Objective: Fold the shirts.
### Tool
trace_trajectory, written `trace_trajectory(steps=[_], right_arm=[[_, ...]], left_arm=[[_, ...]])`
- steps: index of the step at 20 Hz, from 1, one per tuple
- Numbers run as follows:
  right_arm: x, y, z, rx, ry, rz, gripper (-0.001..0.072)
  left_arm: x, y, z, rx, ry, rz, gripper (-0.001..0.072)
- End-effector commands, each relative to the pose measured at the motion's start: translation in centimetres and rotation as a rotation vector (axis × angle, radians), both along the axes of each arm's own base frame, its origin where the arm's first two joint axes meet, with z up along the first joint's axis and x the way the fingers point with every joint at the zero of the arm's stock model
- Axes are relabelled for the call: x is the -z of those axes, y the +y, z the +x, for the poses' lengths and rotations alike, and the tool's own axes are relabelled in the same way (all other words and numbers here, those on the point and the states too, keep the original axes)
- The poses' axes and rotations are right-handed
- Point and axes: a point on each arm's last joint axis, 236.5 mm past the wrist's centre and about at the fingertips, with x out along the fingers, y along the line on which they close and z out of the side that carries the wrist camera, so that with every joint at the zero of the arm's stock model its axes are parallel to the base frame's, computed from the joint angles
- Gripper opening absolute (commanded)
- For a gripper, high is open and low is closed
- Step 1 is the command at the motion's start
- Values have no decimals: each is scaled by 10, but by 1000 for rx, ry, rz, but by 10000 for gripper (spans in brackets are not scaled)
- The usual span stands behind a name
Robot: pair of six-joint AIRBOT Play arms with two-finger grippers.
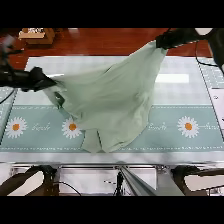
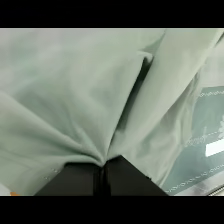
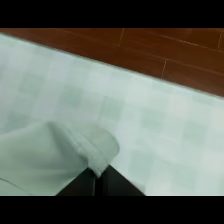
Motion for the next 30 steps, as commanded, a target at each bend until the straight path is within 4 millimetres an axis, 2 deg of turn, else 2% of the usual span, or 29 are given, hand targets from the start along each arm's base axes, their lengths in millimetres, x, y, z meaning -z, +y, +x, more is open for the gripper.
trace_trajectory(steps=[1, 3, 4, 5, 6, 8, 9, 10, 11, 12, 13, 14, 16, 19, 21, 22, 23, 24, 26, 28, 30], right_arm=[[22, -2, 23, 10, -25, -23, 27], [28, -4, 21, 9, -4, -33, 31], [26, -5, 17, 8, 4, -36, 116], [20, -8, 12, 1, 5, -58, 269], [7, -22, 8, -12, -21, -152, 370], [-35, -72, 0, 58, -95, -361, 375], [-58, -99, -10, 127, -122, -406, 375], [-71, -123, -24, 195, -109, -410, 375], [-70, -150, -46, 273, -38, -390, 375], [-55, -174, -72, 353, 80, -333, 375], [-33, -185, -96, 385, 209, -253, 375], [-6, -185, -120, 372, 342, -145, 376], [37, -169, -160, 325, 525, 88, 376], [96, -140, -224, 317, 689, 299, 376], [134, -111, -269, 334, 744, 390, 375], [149, -88, -288, 330, 754, 463, 377], [158, -62, -303, 312, 755, 555, 379], [163, -38, -315, 287, 750, 656, 422], [168, -4, -330, 270, 750, 816, 447], [176, 15, -343, 250, 769, 851, 447], [181, 30, -351, 196, 790, 812, 444]], left_arm=[[41, -17, 19, 31, 78, -126, 24], [51, -22, 23, 44, 98, -154, 24], [55, -23, 23, 44, 109, -156, 24], [57, -23, 22, 48, 115, -155, 24], [57, -23, 21, 68, 104, -150, 24], [56, -26, 16, 104, 104, -149, 24], [56, -27, 13, 114, 109, -151, 24], [56, -27, 12, 119, 113, -153, 24], [56, -27, 12, 130, 103, -148, 24], [56, -27, 12, 137, 96, -145, 24], [56, -27, 12, 137, 96, -145, 24], [56, -27, 12, 141, 93, -144, 24], [56, -27, 11, 148, 87, -141, 24], [56, -28, 9, 164, 86, -141, 24], [56, -28, 9, 170, 80, -138, 25], [56, -29, 9, 179, 72, -135, 24], [56, -28, 9, 179, 71, -135, 24], [56, -28, 9, 179, 71, -134, 24], [56, -28, 10, 183, 63, -130, 24], [56, -28, 12, 192, 46, -122, 24], [57, -25, 18, 172, 28, -114, 25]])
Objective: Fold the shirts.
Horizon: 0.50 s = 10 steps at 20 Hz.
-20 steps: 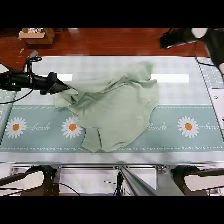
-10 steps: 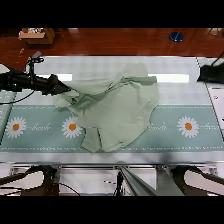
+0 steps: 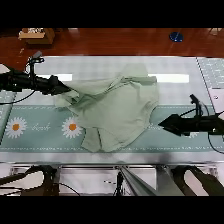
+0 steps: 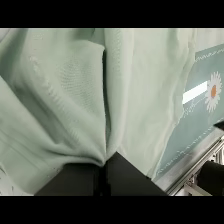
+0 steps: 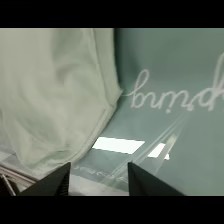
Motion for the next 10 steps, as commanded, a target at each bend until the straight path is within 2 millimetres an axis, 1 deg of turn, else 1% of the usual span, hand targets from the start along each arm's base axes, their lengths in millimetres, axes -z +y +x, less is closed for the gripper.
trace_trajectory(steps=[1, 2, 3, 4, 5, 6, 7, 8, 9, 10], right_arm=[[6, 39, -14, -27, -26, 78, 444], [5, 46, -13, -44, -43, 79, 444], [4, 54, -11, -55, -60, 81, 444], [3, 59, -9, -61, -74, 82, 444], [3, 63, -9, -70, -82, 80, 443], [3, 65, -10, -81, -87, 77, 442], [4, 66, -11, -89, -87, 75, 442], [4, 66, -12, -91, -87, 71, 441], [5, 65, -12, -94, -89, 66, 441], [6, 64, -11, -94, -93, 57, 440]], left_arm=[[0, 4, 11, -29, -41, 13, 41], [-2, 4, 16, -24, -79, 16, 192], [-5, 6, 21, -14, -120, 29, 376], [-7, 11, 27, -14, -153, 45, 504], [-11, 19, 33, -27, -180, 64, 556], [-13, 34, 41, -53, -201, 98, 556], [-10, 56, 44, -82, -200, 152, 555], [-3, 80, 43, -132, -163, 203, 556], [9, 108, 36, -192, -93, 256, 556], [22, 131, 24, -245, -8, 296, 555]])
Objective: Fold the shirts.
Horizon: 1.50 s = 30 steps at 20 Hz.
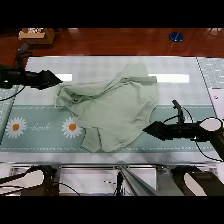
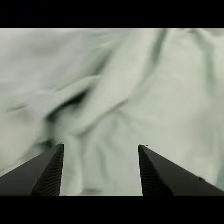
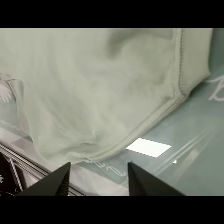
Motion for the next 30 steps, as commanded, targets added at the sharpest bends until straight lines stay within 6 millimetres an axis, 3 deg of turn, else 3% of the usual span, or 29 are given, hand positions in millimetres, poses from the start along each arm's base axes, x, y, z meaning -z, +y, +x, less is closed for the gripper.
trace_trajectory(steps=[1, 3, 6, 8, 15, 18, 20, 21, 26, 29, 30], right_arm=[[3, 1, 2, -3, -23, -16, 440], [5, -2, 6, 5, -38, -33, 438], [7, -7, 13, 22, -58, -57, 414], [8, -7, 14, 28, -63, -59, 413], [2, -1, 13, 30, -51, -24, 409], [-4, 4, 15, 56, -40, 20, 409], [-11, 9, 19, 86, -34, 60, 408], [-15, 12, 22, 99, -34, 83, 408], [-29, 19, 29, 141, -34, 157, 408], [-36, 22, 33, 158, -33, 190, 408], [-37, 23, 33, 160, -32, 199, 407]], left_arm=[[34, 77, -27, -186, 195, 128, 554], [51, 90, -48, -219, 279, 97, 547], [76, 88, -67, -214, 353, 70, 520], [92, 82, -71, -199, 397, 56, 431], [119, 54, -35, -230, 374, -110, 434], [126, 53, -16, -274, 329, -133, 434], [137, 53, -13, -285, 335, -123, 432], [139, 53, -12, -284, 342, -126, 360], [139, 53, -4, -308, 369, -145, 355], [143, 36, -5, -263, 385, -142, 351], [147, 28, -6, -244, 395, -141, 213]])
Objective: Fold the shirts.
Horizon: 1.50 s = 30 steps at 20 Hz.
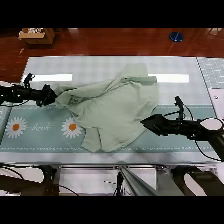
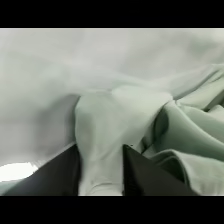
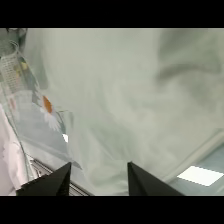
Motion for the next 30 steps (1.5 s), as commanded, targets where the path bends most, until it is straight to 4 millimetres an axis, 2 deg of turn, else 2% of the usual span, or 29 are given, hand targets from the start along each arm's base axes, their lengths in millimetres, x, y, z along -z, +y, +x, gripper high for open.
trace_trajectory(steps=[1, 2, 5, 7, 9, 10, 12, 14, 15, 17, 18, 22, 27, 30], right_arm=[[-9, 6, 2, 12, 3, 49, 407], [-10, 7, 0, 5, 6, 53, 407], [-10, 7, -2, -6, 6, 54, 407], [-10, 8, -4, -13, 9, 54, 407], [-9, 10, -14, -55, 27, 55, 408], [-3, 9, -23, -91, 46, 27, 407], [24, -6, -47, -137, 158, -96, 407], [47, -20, -71, -187, 247, -224, 409], [51, -20, -79, -214, 266, -258, 420], [55, -7, -88, -260, 258, -287, 485], [56, 1, -89, -267, 241, -300, 491], [68, 27, -72, -163, 189, -338, 491], [93, 65, -71, -133, 181, -331, 491], [98, 83, -50, -20, 139, -287, 490]], left_arm=[[8, -21, -3, 48, 28, -10, 49], [9, -26, -3, 59, 30, -10, 25], [4, -27, -9, 77, 44, -34, 24], [-4, -19, -15, 93, 44, -57, 24], [-18, -6, -19, 93, 18, -65, 24], [-25, 1, -19, 82, 4, -63, 23], [-38, 13, -19, 72, -38, -47, 23], [-46, 16, -18, 69, -56, -39, 23], [-47, 14, -19, 77, -58, -39, 23], [-47, 8, -19, 107, -70, -35, 23], [-47, 5, -18, 116, -72, -34, 23], [-47, -4, -18, 142, -74, -34, 24], [-47, -5, -19, 148, -77, -34, 24], [-47, -5, -19, 156, -83, -32, 24]])
